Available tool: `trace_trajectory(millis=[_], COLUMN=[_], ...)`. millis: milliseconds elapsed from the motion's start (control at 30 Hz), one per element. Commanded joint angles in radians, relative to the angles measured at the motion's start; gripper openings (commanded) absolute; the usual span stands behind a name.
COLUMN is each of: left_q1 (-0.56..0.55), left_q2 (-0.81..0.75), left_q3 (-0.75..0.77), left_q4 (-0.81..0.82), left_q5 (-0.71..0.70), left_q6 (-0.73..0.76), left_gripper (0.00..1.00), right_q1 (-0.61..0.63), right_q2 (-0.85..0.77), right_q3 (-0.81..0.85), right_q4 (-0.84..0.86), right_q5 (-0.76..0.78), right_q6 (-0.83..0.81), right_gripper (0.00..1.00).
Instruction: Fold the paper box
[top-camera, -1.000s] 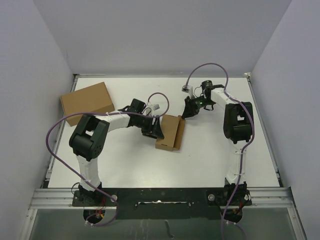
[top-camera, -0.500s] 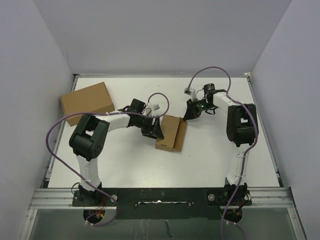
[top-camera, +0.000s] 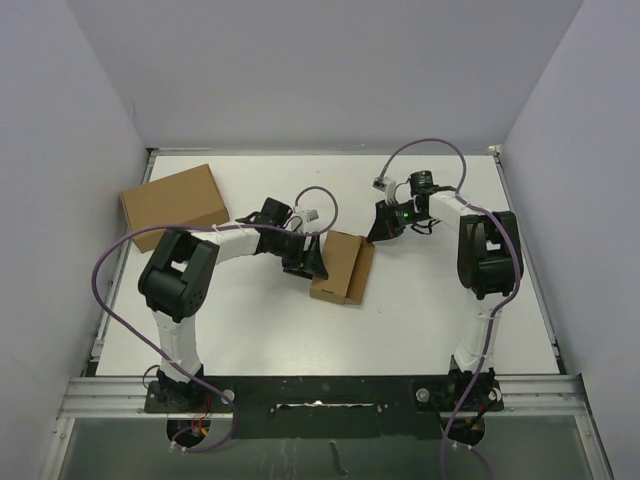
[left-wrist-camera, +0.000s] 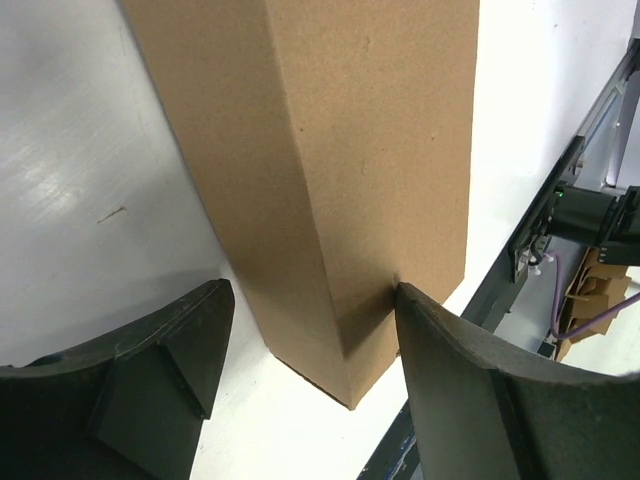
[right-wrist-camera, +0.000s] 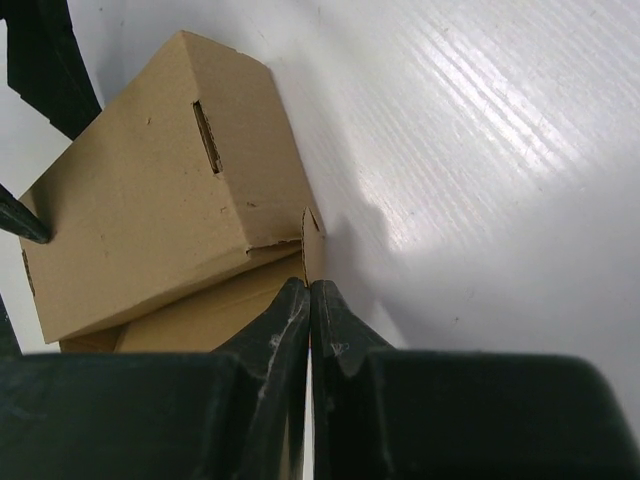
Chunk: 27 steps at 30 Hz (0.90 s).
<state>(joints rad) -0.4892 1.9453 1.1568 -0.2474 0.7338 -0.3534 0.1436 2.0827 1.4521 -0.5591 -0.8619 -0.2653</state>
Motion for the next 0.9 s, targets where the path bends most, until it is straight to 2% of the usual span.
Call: trace_trajectory(millis=[0,233,400,533,633,700,867], left_q1=[0.005,0.008,0.007,0.007,0.013,0.012,-0.008], left_q2=[-0.047,-0.171,-0.288,-0.392,-0.499,-0.581,-0.775], left_q3=[0.018,-0.001,-0.044,-0.100,-0.195,-0.269,-0.401], left_q4=[0.013,0.025,0.061,0.082,0.122,0.140,0.061], left_q5=[-0.082,-0.227,-0.332,-0.407,-0.412,-0.423,-0.418], left_q6=[0.020,0.016,0.044,0.031,-0.052,-0.136,-0.281], left_gripper=[0.65,0.81,0.97,0.98,0.97,0.88,0.29], right_q1=[0.010,0.013,0.021,0.024,0.030,0.034,0.037], right_q2=[-0.079,-0.116,-0.133,-0.148,-0.163,-0.171,-0.174], right_q3=[-0.049,-0.103,-0.132,-0.157,-0.174,-0.179,-0.185], right_q4=[0.017,0.060,0.084,0.106,0.121,0.126,0.131], right_q5=[-0.014,0.006,0.016,0.020,0.027,0.029,0.031], right_q6=[0.072,0.130,0.165,0.203,0.224,0.232,0.238], right_gripper=[0.00,0.00,0.00,0.00,0.00,0.00,0.00])
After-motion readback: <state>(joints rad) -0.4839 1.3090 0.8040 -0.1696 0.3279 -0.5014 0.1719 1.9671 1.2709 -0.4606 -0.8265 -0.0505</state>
